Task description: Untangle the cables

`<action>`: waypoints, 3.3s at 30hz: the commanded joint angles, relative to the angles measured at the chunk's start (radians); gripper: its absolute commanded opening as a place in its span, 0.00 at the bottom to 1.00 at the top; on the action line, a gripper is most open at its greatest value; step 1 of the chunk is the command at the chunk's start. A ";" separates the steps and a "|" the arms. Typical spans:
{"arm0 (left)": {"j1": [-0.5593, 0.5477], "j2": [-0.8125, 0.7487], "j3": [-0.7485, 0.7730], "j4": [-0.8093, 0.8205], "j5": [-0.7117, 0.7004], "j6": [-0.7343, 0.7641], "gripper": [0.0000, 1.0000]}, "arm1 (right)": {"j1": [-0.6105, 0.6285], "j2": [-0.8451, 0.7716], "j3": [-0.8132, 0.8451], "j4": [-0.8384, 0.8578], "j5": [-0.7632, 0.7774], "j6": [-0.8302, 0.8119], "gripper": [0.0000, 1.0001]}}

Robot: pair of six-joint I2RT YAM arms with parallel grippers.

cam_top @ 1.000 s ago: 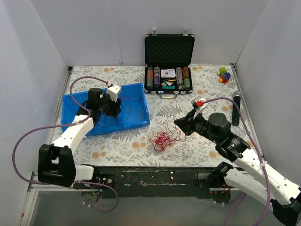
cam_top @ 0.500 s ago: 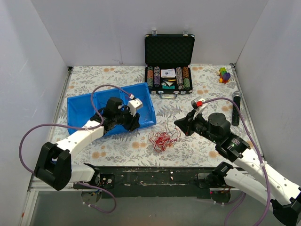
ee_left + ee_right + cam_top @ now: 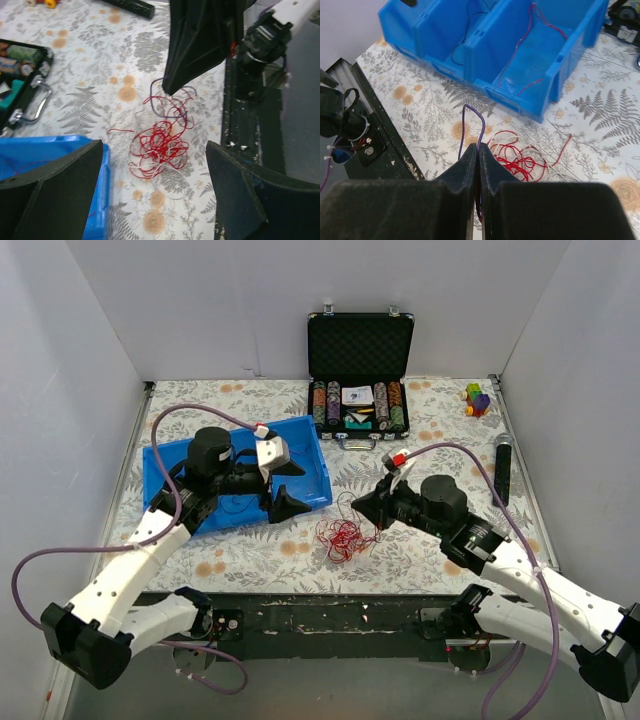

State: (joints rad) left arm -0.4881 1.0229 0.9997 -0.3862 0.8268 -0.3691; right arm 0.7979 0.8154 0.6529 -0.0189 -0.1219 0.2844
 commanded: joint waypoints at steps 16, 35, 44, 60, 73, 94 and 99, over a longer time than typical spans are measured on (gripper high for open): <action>-0.058 0.259 0.100 0.052 0.275 -0.074 0.59 | 0.130 0.091 0.093 0.163 0.036 -0.022 0.08; -0.066 0.217 0.342 -0.229 -0.060 0.269 0.00 | 0.132 0.028 -0.093 0.139 0.162 0.019 0.44; -0.066 0.129 0.531 -0.243 -0.196 0.314 0.00 | 0.132 0.027 -0.271 0.243 0.145 0.081 0.49; -0.066 -0.018 0.358 0.053 -0.965 0.343 0.00 | 0.133 0.102 -0.322 0.310 0.134 0.110 0.49; 0.143 -0.087 -0.093 0.184 -1.019 0.233 0.00 | 0.132 0.039 -0.340 0.280 0.163 0.113 0.49; 0.240 0.063 -0.162 0.072 -0.781 0.262 0.85 | 0.132 0.039 -0.299 0.240 0.206 0.098 0.50; 0.240 0.031 0.034 -0.025 -0.634 0.211 0.98 | 0.132 0.099 -0.263 0.235 0.191 0.081 0.50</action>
State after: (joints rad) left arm -0.2504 1.1080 0.8490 -0.3592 0.0471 -0.1165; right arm 0.9245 0.8757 0.3256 0.2096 0.0612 0.3866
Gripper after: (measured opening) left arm 0.953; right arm 0.500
